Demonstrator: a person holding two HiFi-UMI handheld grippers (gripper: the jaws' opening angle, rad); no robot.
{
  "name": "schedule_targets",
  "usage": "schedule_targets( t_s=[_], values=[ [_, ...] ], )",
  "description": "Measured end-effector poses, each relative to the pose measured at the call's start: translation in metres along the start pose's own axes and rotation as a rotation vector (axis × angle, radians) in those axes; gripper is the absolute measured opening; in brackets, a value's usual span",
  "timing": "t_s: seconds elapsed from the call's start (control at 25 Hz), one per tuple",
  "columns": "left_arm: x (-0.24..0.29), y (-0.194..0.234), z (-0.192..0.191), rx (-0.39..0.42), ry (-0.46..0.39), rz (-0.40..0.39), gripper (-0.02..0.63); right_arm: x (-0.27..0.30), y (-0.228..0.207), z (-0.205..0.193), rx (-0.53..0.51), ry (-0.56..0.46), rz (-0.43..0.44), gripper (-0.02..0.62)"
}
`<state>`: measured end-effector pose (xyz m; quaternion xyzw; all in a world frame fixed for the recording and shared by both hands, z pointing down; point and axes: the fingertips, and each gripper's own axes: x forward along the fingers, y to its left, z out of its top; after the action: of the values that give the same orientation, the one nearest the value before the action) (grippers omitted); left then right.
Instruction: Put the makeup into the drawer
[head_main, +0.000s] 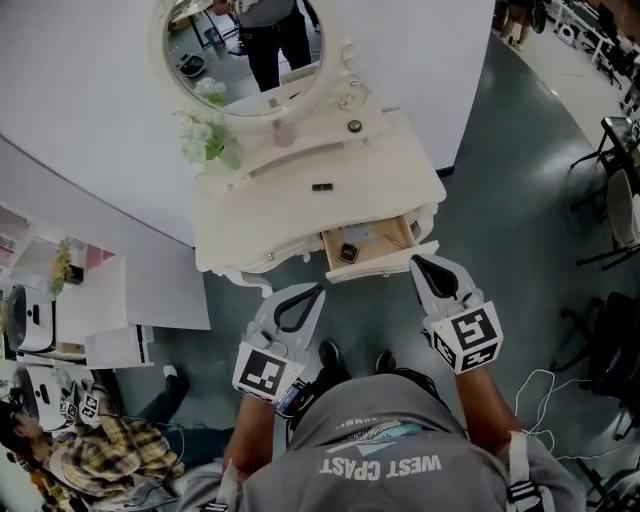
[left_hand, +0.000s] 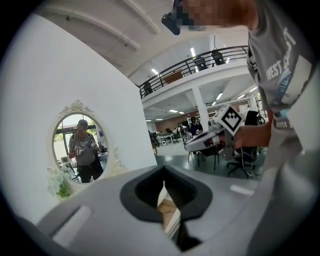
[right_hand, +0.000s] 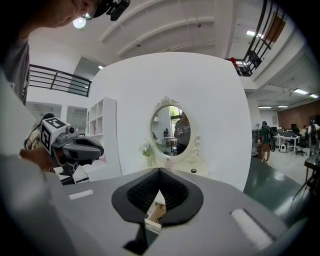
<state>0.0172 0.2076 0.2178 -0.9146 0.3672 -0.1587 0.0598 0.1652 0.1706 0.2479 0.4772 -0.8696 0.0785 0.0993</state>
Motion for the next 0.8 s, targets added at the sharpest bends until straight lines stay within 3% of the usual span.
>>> schedule_targets(
  t_s=[0.24, 0.36, 0.6, 0.8],
  values=[
    [0.015, 0.018, -0.007, -0.006, 0.008, -0.043, 0.002, 0.008, -0.009, -0.003, 0.009, 0.027, -0.041, 0.002],
    [0.033, 0.038, -0.015, 0.029, 0.003, -0.09, 0.002, 0.019, -0.016, -0.001, 0.02, 0.038, -0.086, 0.002],
    [0.069, 0.071, -0.003, 0.028, -0.068, -0.196, 0.002, 0.041, -0.036, 0.009, 0.018, 0.063, -0.202, 0.002],
    [0.081, 0.117, -0.009, 0.0, -0.094, -0.232, 0.002, 0.069, -0.035, 0.026, 0.018, 0.055, -0.274, 0.002]
  ],
)
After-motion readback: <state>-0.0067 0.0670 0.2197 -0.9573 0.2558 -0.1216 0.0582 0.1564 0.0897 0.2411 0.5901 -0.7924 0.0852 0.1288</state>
